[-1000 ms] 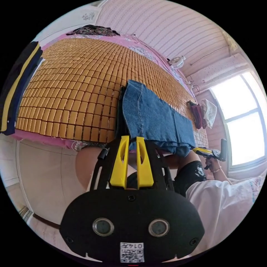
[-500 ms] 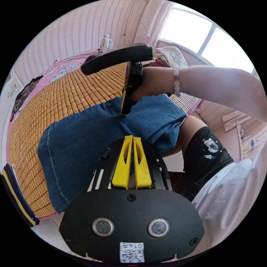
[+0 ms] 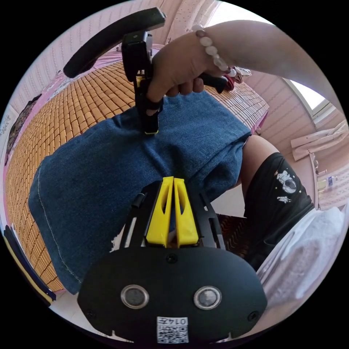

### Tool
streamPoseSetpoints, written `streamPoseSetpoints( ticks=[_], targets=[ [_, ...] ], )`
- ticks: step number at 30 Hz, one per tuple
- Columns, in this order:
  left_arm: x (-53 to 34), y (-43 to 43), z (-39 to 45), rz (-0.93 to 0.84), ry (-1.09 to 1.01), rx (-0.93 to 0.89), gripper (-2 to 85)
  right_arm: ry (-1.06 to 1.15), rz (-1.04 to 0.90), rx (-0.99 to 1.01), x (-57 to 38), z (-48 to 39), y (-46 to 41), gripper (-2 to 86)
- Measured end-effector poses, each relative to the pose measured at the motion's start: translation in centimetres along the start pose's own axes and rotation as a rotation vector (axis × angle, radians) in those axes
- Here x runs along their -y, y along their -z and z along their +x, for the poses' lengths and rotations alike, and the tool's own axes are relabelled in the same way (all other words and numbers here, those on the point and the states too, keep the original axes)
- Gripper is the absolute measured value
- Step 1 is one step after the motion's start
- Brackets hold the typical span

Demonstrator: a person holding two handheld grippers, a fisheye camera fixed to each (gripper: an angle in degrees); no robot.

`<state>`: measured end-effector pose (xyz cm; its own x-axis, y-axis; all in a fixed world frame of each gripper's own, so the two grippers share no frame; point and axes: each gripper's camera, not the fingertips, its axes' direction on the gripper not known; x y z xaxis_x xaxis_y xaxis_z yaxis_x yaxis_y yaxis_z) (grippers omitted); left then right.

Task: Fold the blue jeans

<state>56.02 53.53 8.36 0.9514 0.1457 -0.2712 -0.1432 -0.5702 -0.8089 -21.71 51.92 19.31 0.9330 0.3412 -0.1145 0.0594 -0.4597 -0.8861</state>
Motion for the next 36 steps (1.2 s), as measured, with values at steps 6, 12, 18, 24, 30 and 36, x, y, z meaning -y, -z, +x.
streamPoseSetpoints(
  ticks=[6, 12, 18, 24, 30, 36],
  targets=[
    [-0.3, 2.0, 2.9, 0.028, -0.053, 0.041, -0.9, -0.2, 0.461, 0.287, -12.1, 5.3, -1.8, -0.4],
    [-1.6, 5.5, 5.2, 0.148, -0.078, -0.011, 0.6, -0.561, 0.739, 0.341, -32.6, 9.2, -5.7, 5.4],
    [1.4, 5.1, 9.8, 0.162, -0.239, -0.029, 10.0, -0.816, 0.652, 0.542, -44.8, 12.6, -12.4, 13.1],
    [4.2, 5.0, 14.1, 0.124, -0.396, -0.015, 12.2, -0.751, 0.731, 0.795, -48.5, 14.4, -14.8, 4.6],
    [5.7, 3.5, 15.6, 0.063, -0.427, 0.125, 15.8, -0.622, 1.101, 0.927, -54.7, 13.9, -10.9, 2.2],
    [1.9, 5.9, 11.8, 0.092, -0.25, 0.172, 13.6, -0.613, 1.347, 1.006, -57.3, 14.5, -10.9, 1.6]
  ],
)
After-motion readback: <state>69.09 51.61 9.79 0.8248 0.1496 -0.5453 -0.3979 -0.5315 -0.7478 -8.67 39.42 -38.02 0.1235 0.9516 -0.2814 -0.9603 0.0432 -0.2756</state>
